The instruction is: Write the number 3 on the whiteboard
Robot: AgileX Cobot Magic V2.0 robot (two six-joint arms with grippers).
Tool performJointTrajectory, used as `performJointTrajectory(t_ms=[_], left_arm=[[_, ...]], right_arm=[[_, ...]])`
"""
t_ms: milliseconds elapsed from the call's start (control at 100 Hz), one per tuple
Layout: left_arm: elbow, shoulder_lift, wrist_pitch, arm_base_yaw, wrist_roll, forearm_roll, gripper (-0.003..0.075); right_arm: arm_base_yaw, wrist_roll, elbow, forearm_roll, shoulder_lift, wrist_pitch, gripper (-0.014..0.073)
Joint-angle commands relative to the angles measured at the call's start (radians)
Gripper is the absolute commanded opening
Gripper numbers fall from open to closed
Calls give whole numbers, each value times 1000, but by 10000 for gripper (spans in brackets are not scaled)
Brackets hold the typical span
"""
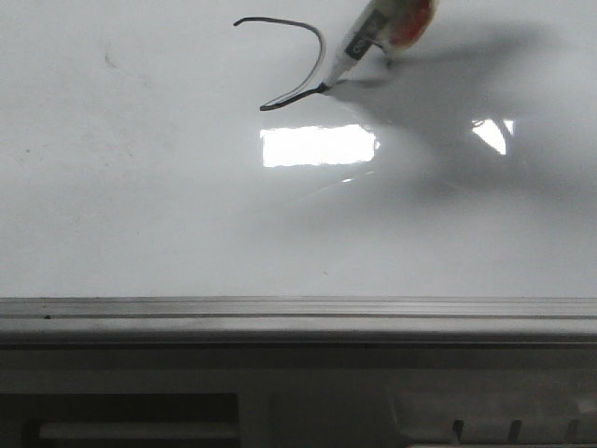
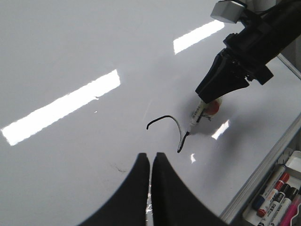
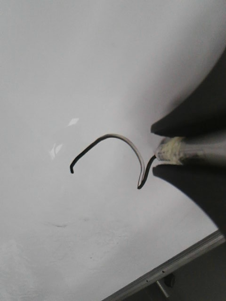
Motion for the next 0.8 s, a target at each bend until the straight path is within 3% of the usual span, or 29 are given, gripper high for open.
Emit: performJointTrajectory(t_ms=[0, 110, 510, 790], left_arm=[[-22, 11, -84, 3, -11, -12, -21], [-22, 11, -84, 3, -11, -12, -21], [-22, 11, -84, 3, -11, -12, -21], [-22, 29, -62, 3, -11, -60, 3]], right_arm=[[-27, 12, 29, -60, -22, -122, -40], [-10, 67, 71, -53, -12, -123, -40], [195, 66, 88, 4, 105, -200, -41], [203, 48, -63, 22, -86, 121, -41]])
